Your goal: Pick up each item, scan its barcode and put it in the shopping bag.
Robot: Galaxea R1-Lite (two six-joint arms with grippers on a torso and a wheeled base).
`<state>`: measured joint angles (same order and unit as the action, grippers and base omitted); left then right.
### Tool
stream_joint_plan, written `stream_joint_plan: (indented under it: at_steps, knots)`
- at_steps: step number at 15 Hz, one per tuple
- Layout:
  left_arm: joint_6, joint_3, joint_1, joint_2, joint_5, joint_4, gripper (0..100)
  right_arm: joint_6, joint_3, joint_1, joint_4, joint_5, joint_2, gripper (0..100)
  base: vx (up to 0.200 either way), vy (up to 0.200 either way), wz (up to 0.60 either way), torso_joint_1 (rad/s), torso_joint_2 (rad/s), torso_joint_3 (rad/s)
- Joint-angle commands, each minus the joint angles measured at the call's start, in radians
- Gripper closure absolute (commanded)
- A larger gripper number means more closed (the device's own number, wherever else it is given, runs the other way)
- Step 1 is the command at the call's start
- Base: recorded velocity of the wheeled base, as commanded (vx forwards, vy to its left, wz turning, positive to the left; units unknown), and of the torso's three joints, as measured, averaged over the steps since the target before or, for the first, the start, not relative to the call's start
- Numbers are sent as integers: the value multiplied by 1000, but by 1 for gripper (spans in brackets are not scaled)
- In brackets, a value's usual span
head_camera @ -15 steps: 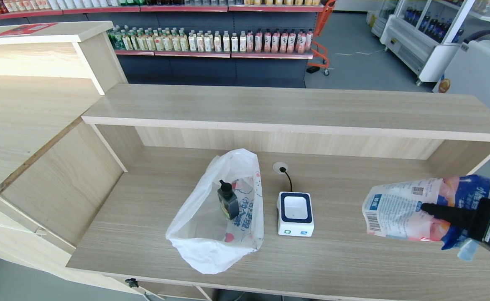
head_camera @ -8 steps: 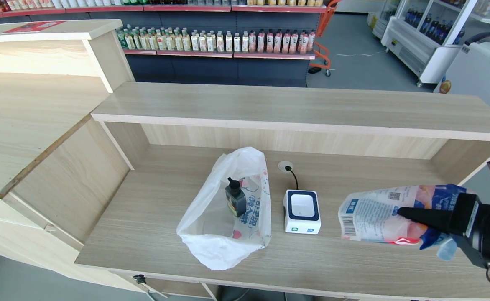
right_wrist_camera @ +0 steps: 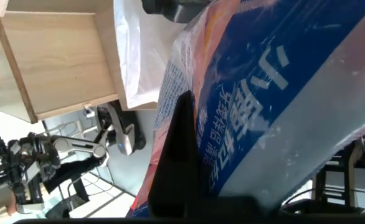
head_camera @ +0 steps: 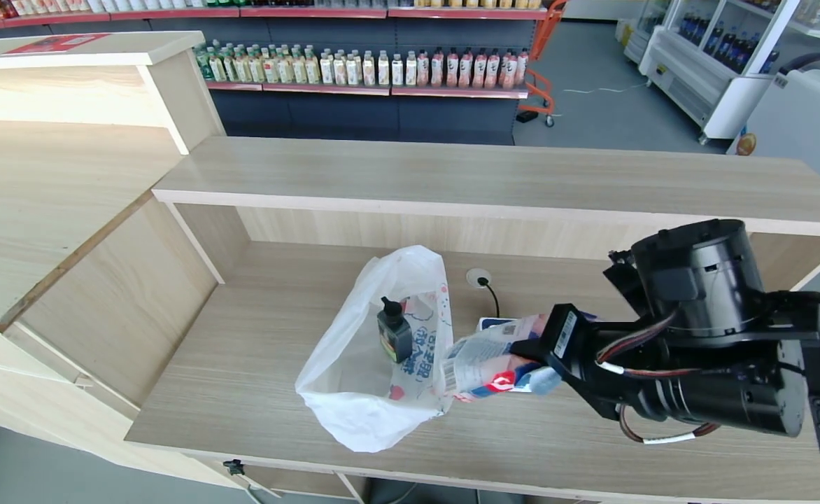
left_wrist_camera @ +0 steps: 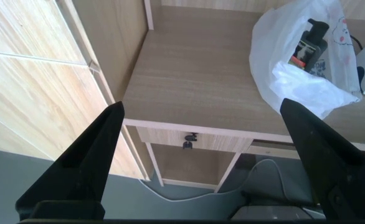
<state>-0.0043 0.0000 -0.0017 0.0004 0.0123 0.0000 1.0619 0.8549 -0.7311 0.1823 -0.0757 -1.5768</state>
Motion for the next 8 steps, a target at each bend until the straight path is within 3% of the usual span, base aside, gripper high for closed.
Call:
stream_joint_plan:
  at_steps: [1,4,8]
  knots:
    - [0,0,0,0,0,0,0,59,24,-59,5,8,-124,100,0,0,0,0,0,0]
    - [0,0,0,0,0,0,0,78,38,-76,16,7,-181,100,0,0,0,0,0,0]
    - [0,0,0,0,1,0,0,75,0,-67,175,50,-210,100,0,0,0,0,0,0]
